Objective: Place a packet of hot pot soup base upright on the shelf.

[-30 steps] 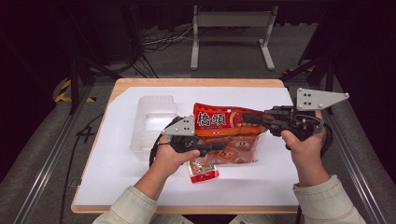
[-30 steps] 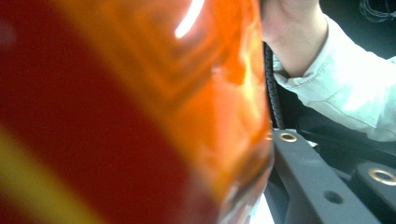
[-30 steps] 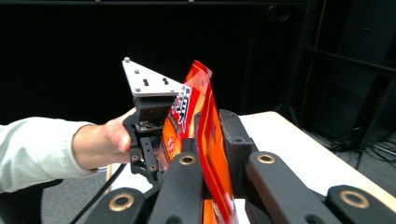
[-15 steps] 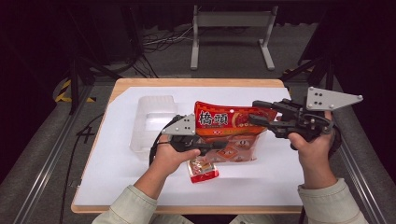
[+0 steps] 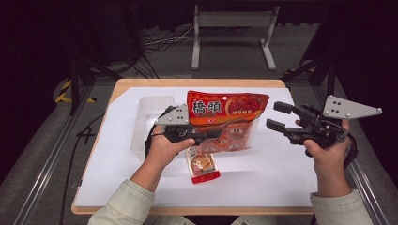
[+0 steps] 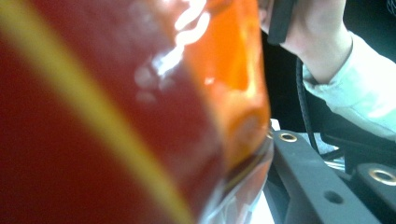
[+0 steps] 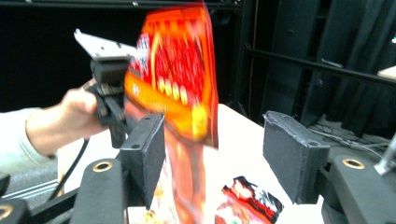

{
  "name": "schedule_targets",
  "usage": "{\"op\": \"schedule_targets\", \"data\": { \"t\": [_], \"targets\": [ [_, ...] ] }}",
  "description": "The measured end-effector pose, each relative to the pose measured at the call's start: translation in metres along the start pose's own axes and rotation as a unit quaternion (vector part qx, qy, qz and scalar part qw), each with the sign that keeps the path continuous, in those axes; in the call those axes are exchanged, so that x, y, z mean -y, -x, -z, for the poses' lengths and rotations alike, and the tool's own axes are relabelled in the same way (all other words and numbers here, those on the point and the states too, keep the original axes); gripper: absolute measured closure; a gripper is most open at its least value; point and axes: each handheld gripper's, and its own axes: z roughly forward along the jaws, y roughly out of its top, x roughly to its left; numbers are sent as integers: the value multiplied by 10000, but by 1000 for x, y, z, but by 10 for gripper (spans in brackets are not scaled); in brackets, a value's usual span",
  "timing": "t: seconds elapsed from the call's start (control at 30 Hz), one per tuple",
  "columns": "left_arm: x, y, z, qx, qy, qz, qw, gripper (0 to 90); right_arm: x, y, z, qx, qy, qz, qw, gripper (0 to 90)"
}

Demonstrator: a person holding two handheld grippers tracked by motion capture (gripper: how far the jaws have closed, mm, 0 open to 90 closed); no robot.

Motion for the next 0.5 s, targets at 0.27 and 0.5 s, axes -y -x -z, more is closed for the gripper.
{"op": "schedule_targets", "data": {
  "t": [0.27,0.5],
  "targets": [
    [-11,-6,11,-176,56,-30,9998,715,31,10,14,388,-100,-174,9990,384],
    [-16,-16,20,-336,123,15,9994,715,47,21,7,540,-336,-303,9975,380]
  ]
}}
